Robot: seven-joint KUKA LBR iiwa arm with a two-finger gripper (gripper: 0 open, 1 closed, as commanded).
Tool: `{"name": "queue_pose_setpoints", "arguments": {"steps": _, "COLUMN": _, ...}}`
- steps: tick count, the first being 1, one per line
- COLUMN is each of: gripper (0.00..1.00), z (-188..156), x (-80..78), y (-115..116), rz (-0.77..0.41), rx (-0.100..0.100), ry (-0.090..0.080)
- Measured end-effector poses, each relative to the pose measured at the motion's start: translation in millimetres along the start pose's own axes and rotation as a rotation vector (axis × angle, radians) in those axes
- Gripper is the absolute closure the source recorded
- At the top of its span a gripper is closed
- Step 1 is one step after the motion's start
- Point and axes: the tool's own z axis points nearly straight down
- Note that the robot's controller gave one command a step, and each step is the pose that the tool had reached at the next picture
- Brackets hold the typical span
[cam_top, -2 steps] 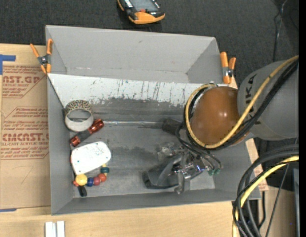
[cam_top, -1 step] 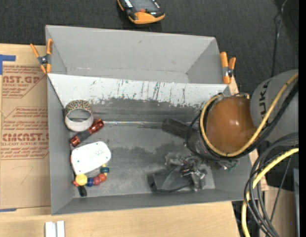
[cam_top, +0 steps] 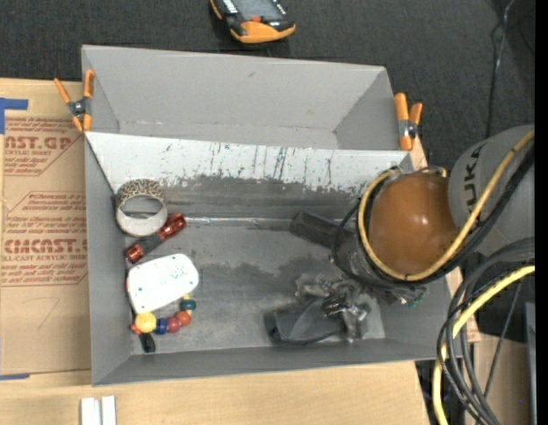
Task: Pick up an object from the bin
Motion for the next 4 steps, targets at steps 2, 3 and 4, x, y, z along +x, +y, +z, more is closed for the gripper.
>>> {"name": "queue_pose_setpoints", "arguments": {"steps": 2, "gripper": 1.00, "z": -0.1, "x": 0.0, "y": 0.0, "rz": 0.000, "rx": 0.000, "ry": 0.000}}
{"name": "queue_pose_setpoints", "arguments": {"steps": 3, "gripper": 1.00, "z": -173.1, "x": -8.1, "y": -17.3, "rz": 0.008, "rx": -0.004, "ry": 0.000}}
{"name": "queue_pose_setpoints", "arguments": {"steps": 4, "gripper": 1.00, "z": -173.0, "x": -8.0, "y": -17.3, "rz": 0.008, "rx": -0.004, "ry": 0.001}}
